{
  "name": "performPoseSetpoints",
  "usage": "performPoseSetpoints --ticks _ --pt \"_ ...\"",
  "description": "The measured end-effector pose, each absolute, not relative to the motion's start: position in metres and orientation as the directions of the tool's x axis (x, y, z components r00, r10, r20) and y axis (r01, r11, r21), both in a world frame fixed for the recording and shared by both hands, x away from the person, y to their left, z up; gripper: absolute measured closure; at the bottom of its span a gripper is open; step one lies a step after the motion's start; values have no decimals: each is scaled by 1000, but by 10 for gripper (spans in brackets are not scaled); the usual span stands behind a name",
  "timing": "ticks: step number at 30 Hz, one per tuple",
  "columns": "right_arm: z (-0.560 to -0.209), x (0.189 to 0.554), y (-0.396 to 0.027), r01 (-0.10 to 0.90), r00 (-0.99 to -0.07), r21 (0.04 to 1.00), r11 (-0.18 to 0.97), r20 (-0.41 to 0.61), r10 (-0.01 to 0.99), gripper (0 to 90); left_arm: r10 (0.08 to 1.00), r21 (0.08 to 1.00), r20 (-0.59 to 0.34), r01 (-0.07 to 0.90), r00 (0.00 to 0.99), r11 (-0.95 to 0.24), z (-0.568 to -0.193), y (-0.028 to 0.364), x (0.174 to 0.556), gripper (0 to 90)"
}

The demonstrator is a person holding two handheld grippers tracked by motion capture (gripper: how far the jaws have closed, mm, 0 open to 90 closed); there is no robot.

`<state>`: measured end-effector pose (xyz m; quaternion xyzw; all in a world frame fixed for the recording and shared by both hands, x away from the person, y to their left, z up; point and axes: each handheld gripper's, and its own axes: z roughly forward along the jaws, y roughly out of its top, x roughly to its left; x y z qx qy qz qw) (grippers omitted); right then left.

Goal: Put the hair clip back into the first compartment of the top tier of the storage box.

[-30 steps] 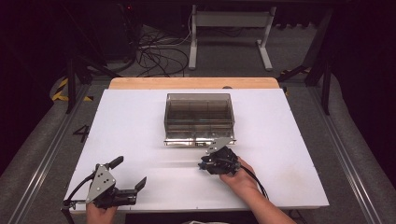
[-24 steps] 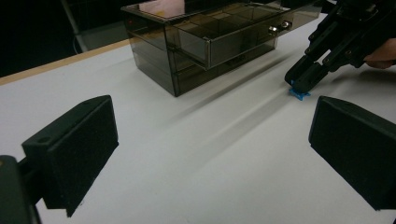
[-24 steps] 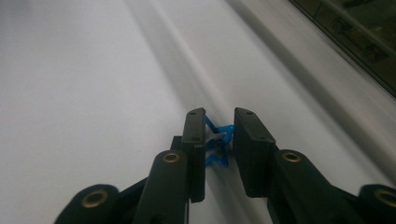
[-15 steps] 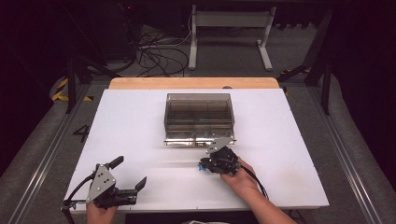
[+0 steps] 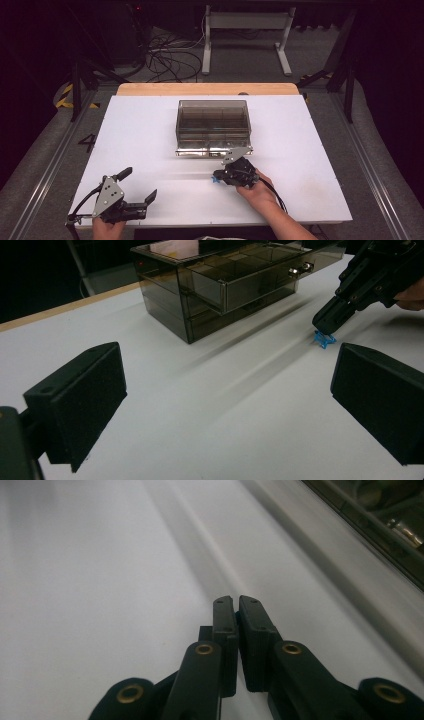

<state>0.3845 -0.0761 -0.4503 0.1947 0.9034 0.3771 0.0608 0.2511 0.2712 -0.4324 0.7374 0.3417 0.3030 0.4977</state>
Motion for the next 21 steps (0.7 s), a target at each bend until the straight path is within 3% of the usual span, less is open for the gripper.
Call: performPoseSetpoints --ticks 21 --pt "-440 377 -77 270 -925 724 635 12 380 885 806 941 107 203 583 -271 -432 271 251 21"
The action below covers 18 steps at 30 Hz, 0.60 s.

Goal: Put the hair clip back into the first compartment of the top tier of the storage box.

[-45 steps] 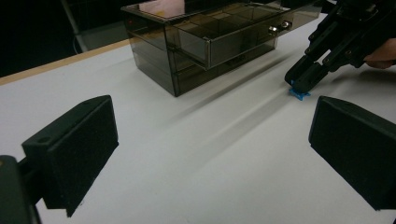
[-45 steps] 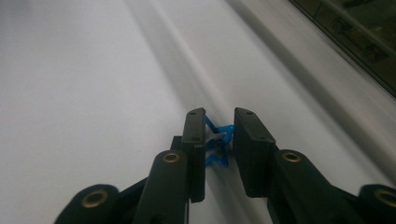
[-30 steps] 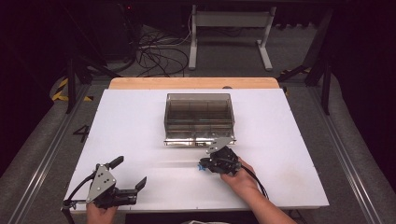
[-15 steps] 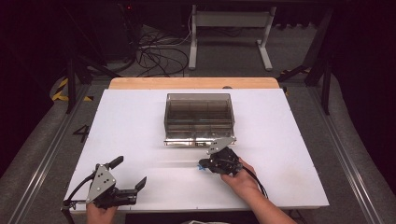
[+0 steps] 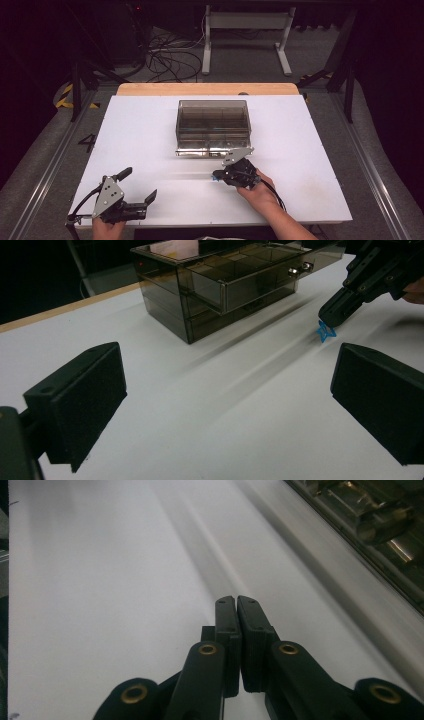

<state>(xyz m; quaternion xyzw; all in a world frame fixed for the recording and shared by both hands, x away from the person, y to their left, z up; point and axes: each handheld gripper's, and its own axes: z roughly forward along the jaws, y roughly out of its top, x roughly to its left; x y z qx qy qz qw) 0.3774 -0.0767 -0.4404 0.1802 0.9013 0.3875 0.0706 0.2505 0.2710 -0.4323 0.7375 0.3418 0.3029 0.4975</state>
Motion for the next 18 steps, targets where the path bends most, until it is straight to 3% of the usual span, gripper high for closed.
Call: performPoseSetpoints --ticks 18 --pt "-422 370 -84 240 -925 762 601 -9 380 885 806 941 103 205 583 -268 -432 271 250 21"
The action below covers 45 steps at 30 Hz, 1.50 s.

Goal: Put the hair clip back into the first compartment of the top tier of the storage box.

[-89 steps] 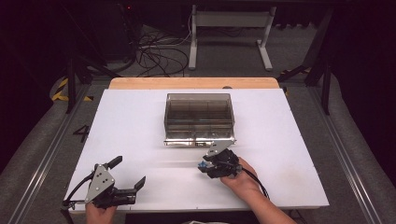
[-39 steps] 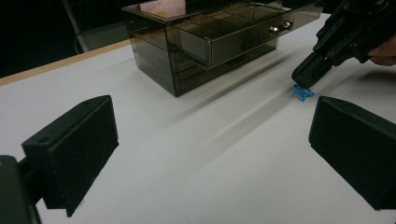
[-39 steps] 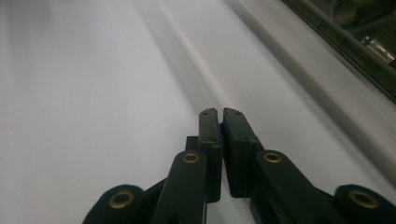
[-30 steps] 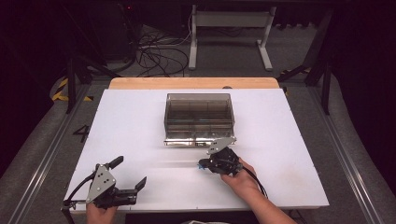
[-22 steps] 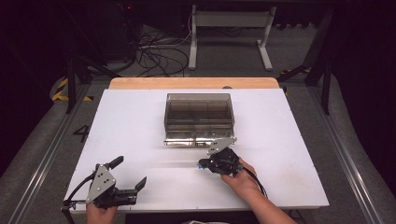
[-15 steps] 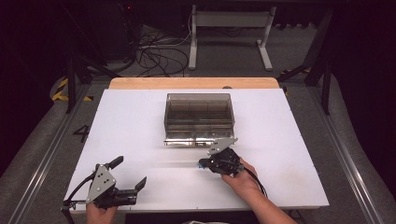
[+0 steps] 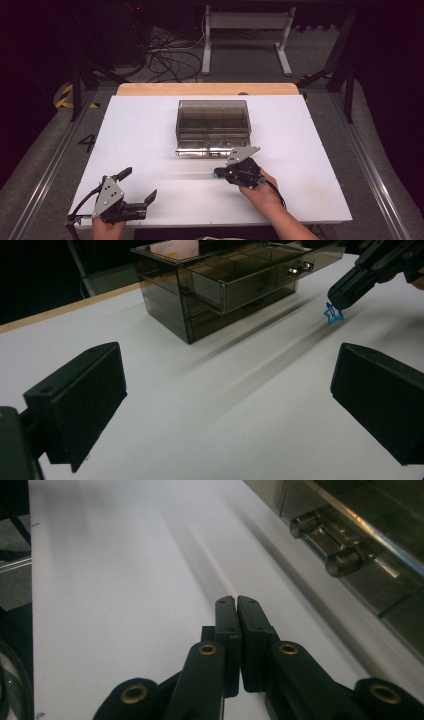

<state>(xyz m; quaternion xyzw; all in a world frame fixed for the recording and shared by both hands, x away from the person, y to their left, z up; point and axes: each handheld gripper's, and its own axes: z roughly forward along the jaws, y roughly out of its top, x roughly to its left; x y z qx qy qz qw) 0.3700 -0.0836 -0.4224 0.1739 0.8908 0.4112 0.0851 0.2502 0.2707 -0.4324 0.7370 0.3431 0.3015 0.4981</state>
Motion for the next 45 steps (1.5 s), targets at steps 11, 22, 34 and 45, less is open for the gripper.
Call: performPoseSetpoints --ticks 11,22,34,45 --pt "-409 365 -87 221 -925 784 580 -19 379 885 805 941 108 202 583 -273 -432 271 251 21" --pt "-398 365 -91 209 -924 794 571 -31 382 885 806 940 107 205 582 -272 -432 271 252 21" --pt "-384 368 -89 196 -922 800 567 -47 385 885 806 940 103 207 582 -270 -432 271 252 21" --pt "-368 375 -81 172 -926 806 567 -65 372 885 805 941 105 205 584 -271 -432 271 252 21"
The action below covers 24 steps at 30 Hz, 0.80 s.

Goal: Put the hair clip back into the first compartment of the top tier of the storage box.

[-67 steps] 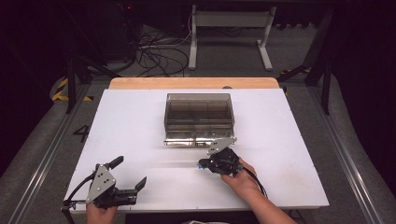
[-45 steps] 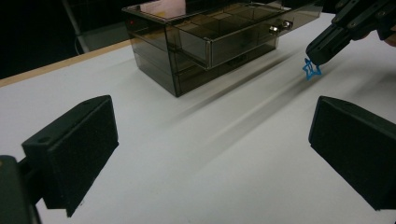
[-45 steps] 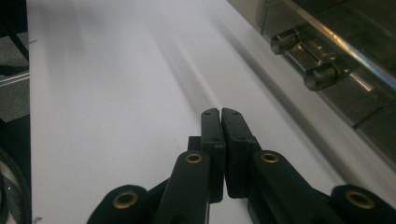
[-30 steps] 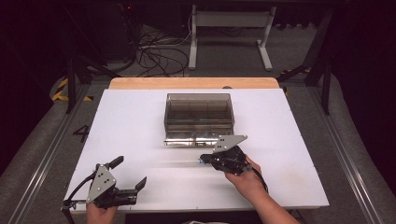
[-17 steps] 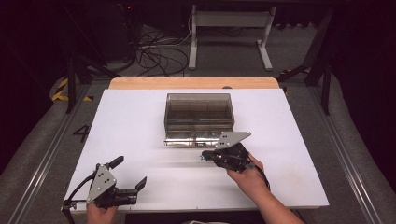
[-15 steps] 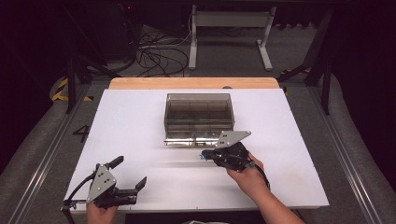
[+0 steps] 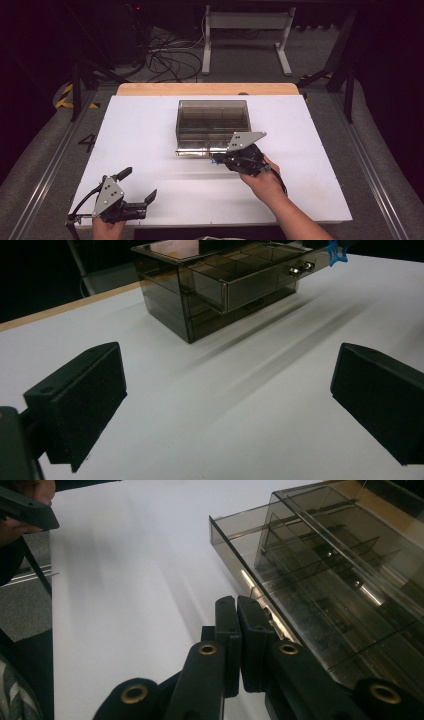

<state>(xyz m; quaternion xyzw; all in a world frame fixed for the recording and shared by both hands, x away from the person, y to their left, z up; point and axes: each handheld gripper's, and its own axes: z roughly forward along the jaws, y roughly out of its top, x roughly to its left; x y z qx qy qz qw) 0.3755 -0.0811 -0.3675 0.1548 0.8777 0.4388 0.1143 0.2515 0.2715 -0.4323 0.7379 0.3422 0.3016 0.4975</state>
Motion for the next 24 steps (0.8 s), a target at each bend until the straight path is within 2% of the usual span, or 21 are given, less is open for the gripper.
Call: performPoseSetpoints --ticks 24 --pt "-347 397 -64 169 -927 823 543 -55 372 885 804 940 103 207 585 -271 -432 272 251 25"
